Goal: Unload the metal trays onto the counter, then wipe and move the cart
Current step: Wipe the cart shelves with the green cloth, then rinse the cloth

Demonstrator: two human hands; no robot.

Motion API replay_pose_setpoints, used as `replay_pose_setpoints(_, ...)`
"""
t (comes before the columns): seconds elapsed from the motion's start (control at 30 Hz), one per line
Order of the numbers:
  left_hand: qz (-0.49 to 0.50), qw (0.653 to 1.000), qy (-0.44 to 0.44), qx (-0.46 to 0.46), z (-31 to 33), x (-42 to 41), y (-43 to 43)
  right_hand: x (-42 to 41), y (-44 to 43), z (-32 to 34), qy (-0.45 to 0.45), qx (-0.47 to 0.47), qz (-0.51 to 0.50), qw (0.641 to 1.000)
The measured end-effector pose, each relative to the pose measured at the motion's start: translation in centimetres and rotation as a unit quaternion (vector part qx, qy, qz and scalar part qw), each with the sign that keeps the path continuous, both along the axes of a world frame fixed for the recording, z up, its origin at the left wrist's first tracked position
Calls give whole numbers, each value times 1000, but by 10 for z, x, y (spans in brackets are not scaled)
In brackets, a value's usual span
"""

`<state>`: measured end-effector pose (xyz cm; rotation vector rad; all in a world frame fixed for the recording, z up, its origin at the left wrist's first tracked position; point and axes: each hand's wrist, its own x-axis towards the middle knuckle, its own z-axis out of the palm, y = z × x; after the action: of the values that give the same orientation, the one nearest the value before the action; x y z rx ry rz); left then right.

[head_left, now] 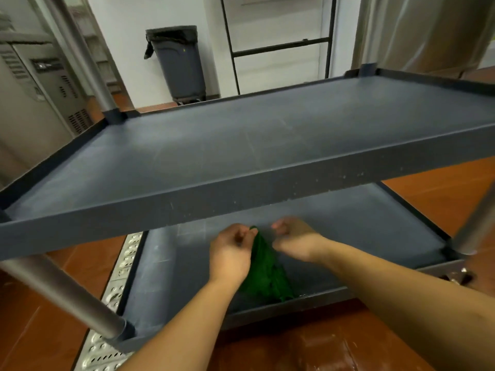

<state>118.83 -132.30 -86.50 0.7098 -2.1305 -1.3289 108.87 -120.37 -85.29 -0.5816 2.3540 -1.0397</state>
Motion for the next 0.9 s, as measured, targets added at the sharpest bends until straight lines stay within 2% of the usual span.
replay_pose_setpoints(0.07, 24, 999, -17, 22, 11, 7, 10, 11, 12, 6, -33, -1, 56, 998)
replay_pose_setpoints(0.13, 48, 997, -52, 41, 24, 20, 25, 26, 26, 16, 0, 29, 81, 996)
replay_pose_setpoints(0.27, 83, 990, -83, 74, 62, 49, 61, 57, 53, 43, 43, 56, 86, 994)
replay_pose_setpoints(0.37, 80, 986, -126, 67, 107, 70, 80, 78, 76, 80, 27, 76, 89, 993)
replay_pose_setpoints(0.47, 76, 979, -175, 63, 169, 97, 103, 107, 102, 128, -44, 57, 33, 997)
replay_pose_setpoints(0.53, 77, 974, -204, 65, 219, 116, 116, 129, 118, 166, -131, -1, -27, 991)
replay_pose_setpoints(0.6, 68, 971, -223, 60, 270, 127, 122, 151, 132, 207, -241, -91, -143, 956)
replay_pose_setpoints(0.67, 52, 968, -243, 48, 322, 136, 125, 169, 144, 251, -290, -126, -226, 921)
replay_pose_setpoints(0.77, 15, 970, -241, 29, 395, 152, 133, 193, 157, 320, -266, -140, -235, 925)
replay_pose_setpoints(0.9, -61, 969, -236, -29, 477, 189, 149, 230, 167, 416, -126, -122, -185, 967)
